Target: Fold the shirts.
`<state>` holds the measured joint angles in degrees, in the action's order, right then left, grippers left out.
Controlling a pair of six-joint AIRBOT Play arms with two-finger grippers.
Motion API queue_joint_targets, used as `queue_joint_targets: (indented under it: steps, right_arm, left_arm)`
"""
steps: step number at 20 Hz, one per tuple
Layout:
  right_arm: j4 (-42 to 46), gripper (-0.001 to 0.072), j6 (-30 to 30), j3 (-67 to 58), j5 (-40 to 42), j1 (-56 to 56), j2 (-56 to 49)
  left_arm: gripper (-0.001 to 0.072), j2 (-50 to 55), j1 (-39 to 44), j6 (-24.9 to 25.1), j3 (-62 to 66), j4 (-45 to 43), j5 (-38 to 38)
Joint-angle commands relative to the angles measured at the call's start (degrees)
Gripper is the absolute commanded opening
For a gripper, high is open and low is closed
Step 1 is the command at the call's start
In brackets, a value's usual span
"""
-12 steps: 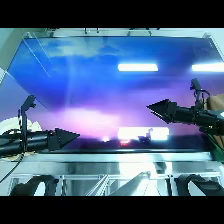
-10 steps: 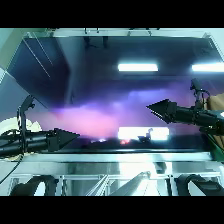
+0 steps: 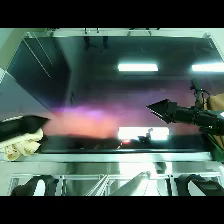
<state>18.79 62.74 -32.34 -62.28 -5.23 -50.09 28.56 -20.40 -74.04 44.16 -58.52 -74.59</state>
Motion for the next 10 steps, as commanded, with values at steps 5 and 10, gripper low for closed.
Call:
queue_joint_targets:
  steps: [5, 10]
  right_arm:
    - [0.0, 0.0701, 0.0, 0.0, -0.1, 0.0, 0.0]
    - [-0.9, 0.0700, 0.0, 0.0, 0.4, 0.0, 0.0]
  left_arm:
    - [0.0295, 11.0, -19.2, -6.0, 10.1, -17.0, 0.7]
    - [0.0718, 23.9, -21.3, -8.2, 15.1, -35.4, -4.4]
